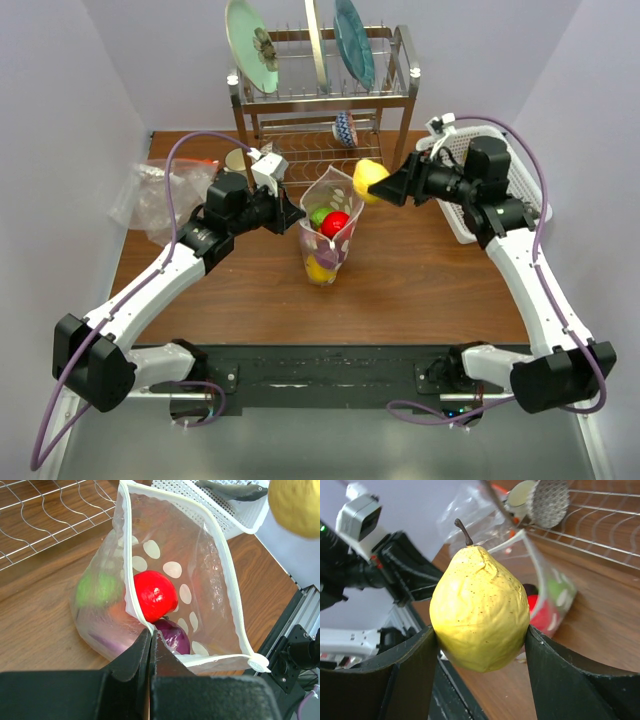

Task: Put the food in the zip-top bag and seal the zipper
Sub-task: Place the fake fruit in the zipper food storage bag.

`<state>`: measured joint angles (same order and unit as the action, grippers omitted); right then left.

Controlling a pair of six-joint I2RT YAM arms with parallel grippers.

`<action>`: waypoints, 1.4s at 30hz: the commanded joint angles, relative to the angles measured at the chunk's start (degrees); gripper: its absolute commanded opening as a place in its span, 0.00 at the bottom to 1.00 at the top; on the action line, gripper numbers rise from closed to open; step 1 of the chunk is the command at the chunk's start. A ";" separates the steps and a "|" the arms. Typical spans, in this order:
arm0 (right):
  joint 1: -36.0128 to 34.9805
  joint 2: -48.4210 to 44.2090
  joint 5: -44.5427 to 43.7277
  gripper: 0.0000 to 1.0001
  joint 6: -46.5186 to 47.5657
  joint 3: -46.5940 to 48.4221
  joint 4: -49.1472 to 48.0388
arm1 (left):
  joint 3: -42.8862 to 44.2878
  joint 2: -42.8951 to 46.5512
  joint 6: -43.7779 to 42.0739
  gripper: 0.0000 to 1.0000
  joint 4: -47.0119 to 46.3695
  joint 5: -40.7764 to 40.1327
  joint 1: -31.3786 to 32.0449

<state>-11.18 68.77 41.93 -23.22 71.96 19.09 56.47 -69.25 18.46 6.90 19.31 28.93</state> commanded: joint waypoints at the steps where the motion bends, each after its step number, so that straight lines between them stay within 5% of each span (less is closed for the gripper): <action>1: -4.54 0.39 0.62 0.46 1.16 0.63 -1.60 | 1.45 0.87 0.09 0.00 -2.41 0.73 -0.36; 15: -16.85 10.76 -13.35 0.49 6.17 8.19 2.87 | 1.45 0.96 0.00 0.00 -2.15 0.29 -0.36; 17: -18.70 12.52 -14.94 0.57 7.31 10.03 4.19 | 1.54 1.05 0.00 0.00 -2.15 0.29 -0.36; 19: -19.75 13.66 -17.23 0.92 7.84 11.52 5.95 | 1.63 1.05 0.00 0.00 -2.06 0.20 -0.36; 20: -20.54 13.76 -18.11 0.99 8.28 11.97 6.48 | 1.54 1.05 -0.09 0.00 -2.06 0.20 -0.36; 31: -20.72 7.69 -38.40 0.99 8.98 14.25 14.21 | 1.54 0.96 -0.09 0.00 -2.06 0.03 -0.45; 36: -20.20 7.95 -56.50 0.99 9.78 16.80 21.93 | 1.45 1.14 0.00 0.00 -2.15 0.11 -0.45; 42: -12.83 6.29 -57.23 0.99 9.16 14.61 22.40 | 1.54 1.40 0.09 0.00 -2.24 0.29 -0.54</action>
<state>-28.27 77.47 -9.87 -14.37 87.18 39.48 56.47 -69.25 18.46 6.92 19.27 28.88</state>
